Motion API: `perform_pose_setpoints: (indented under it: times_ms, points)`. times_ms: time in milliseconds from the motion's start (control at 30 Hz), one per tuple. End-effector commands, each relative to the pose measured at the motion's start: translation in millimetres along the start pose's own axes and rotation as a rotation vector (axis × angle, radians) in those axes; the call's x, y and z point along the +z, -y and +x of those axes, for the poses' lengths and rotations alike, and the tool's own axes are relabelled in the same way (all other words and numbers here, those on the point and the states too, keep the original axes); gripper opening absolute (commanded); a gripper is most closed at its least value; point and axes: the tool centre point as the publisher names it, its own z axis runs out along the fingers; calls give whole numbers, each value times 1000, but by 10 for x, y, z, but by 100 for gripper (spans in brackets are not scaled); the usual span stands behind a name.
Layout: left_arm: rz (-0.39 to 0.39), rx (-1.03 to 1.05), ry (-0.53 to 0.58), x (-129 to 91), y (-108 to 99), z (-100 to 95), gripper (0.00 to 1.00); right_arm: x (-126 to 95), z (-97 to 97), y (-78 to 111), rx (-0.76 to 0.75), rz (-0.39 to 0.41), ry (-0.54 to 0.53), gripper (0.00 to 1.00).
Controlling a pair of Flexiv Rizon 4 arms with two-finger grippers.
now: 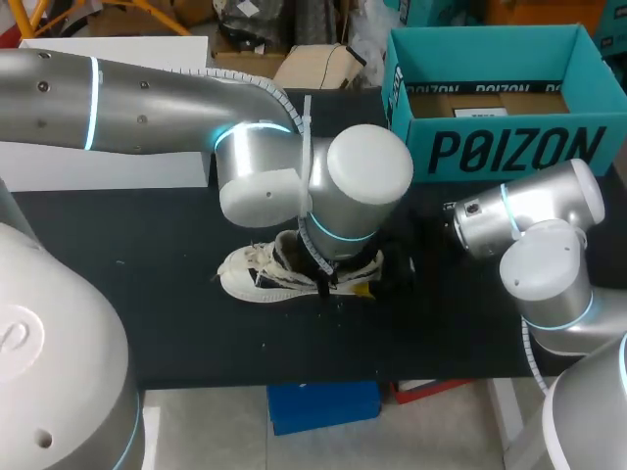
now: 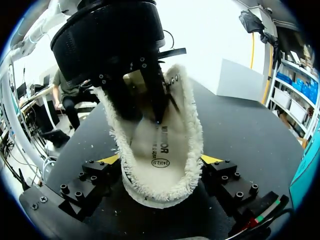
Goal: Take the shoe out of the shoebox, open the shoe tongue, remove and reinsert the insole, then place the shoe into the shoebox
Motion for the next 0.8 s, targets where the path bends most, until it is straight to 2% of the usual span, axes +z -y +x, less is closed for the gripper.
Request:
perform_pose_setpoints:
  times_ms: [33,167,433,733,800]
  points:
    - [48,-3,60,423,-122,3,27,2,-10,11,2,2,1,0]
    - [78,-13,91,430,-152,-56,25,2,-10,11,2,2,1,0]
    - [109,-16,143,456,-149,-151,15,2,-10,11,2,2,1,0]
    - [140,-9,155,501,-89,-156,9,2,-10,11,2,2,1,0]
    - [144,5,141,506,-68,-148,0,2,-10,11,2,2,1,0]
